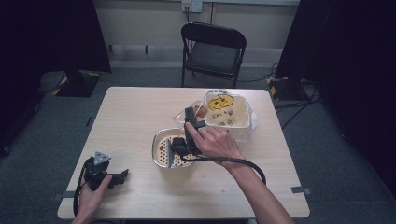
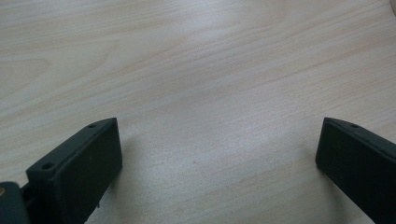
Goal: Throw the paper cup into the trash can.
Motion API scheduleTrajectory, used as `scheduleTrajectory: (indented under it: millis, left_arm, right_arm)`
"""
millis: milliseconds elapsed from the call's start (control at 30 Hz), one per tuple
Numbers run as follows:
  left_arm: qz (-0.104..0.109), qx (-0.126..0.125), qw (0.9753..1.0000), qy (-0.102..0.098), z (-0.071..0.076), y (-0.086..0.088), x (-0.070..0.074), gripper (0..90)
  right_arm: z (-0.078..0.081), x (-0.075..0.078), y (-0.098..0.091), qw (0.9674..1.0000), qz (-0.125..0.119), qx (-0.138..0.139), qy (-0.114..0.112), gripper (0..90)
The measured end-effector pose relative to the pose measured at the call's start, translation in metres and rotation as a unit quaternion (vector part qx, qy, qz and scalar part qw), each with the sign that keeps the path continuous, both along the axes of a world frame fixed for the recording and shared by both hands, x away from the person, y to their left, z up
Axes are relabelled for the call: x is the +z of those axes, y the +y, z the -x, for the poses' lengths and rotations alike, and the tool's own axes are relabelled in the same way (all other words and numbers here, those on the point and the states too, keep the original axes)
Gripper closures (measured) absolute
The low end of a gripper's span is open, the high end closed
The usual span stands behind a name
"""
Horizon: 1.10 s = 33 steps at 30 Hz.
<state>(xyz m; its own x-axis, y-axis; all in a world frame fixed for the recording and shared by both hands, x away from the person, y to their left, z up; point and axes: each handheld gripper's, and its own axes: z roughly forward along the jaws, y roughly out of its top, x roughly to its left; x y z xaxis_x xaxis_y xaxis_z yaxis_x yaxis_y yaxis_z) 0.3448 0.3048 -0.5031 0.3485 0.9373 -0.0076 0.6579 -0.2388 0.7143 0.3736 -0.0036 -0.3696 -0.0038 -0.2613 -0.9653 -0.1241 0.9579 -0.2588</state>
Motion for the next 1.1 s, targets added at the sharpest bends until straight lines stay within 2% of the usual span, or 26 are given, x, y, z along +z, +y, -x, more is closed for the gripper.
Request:
scheduleTrajectory:
  millis: [67, 233, 333, 367, 433, 633, 700, 767, 833, 867, 967, 1033, 1067, 1100]
  left_arm:
    - [0.000, 0.000, 1.0000, 0.000, 0.000, 0.000, 0.000, 0.0]
    - [0.000, 0.000, 1.0000, 0.000, 0.000, 0.000, 0.000, 0.0]
    - [0.000, 0.000, 1.0000, 0.000, 0.000, 0.000, 0.000, 0.0]
    - [0.000, 0.000, 1.0000, 0.000, 0.000, 0.000, 0.000, 0.0]
    - [0.000, 0.000, 1.0000, 0.000, 0.000, 0.000, 0.000, 0.0]
    - [0.000, 0.000, 1.0000, 0.000, 0.000, 0.000, 0.000, 0.0]
    - [0.000, 0.000, 1.0000, 0.000, 0.000, 0.000, 0.000, 0.0]
    - [0.000, 0.000, 1.0000, 0.000, 0.000, 0.000, 0.000, 0.0]
    - [0.002, 0.001, 1.0000, -0.001, 0.000, 0.000, 0.000, 0.0]
    - [0.002, 0.001, 1.0000, -0.001, 0.000, 0.000, 0.000, 0.0]
    - [0.000, 0.000, 1.0000, 0.000, 0.000, 0.000, 0.000, 0.0]
    - [0.000, 0.000, 1.0000, 0.000, 0.000, 0.000, 0.000, 0.0]
    - [0.000, 0.000, 1.0000, 0.000, 0.000, 0.000, 0.000, 0.0]
    - [0.001, 0.000, 1.0000, 0.000, 0.000, 0.000, 0.000, 0.0]
  right_arm:
    - [0.001, -0.001, 0.001, 0.9996, 0.026, 0.004, -0.011, 49.6]
    - [0.002, -0.003, 0.002, 0.9968, 0.070, -0.004, -0.037, 49.6]
    - [0.003, -0.006, 0.001, 0.9946, 0.093, -0.003, -0.047, 49.6]
    - [0.004, -0.008, 0.000, 0.9944, 0.093, -0.009, -0.049, 49.7]
    - [0.004, -0.010, 0.001, 0.9908, 0.123, 0.000, -0.056, 49.7]
    - [0.006, -0.009, 0.001, 0.9855, 0.150, 0.000, -0.079, 49.8]
    - [0.006, -0.007, 0.001, 0.9816, 0.169, 0.006, -0.089, 49.9]
    - [0.006, -0.004, 0.002, 0.9818, 0.167, 0.003, -0.090, 49.9]
    - [0.006, -0.003, 0.002, 0.9805, 0.172, 0.003, -0.096, 49.9]
    - [0.006, -0.004, 0.002, 0.9792, 0.178, 0.005, -0.098, 49.9]
    - [0.008, -0.006, 0.002, 0.9720, 0.207, 0.013, -0.111, 50.0]
    - [0.009, -0.006, 0.003, 0.9684, 0.218, 0.021, -0.119, 50.1]
    - [0.010, -0.005, 0.003, 0.9683, 0.219, 0.016, -0.120, 50.3]
    - [0.010, -0.005, 0.003, 0.9666, 0.224, 0.020, -0.124, 50.4]
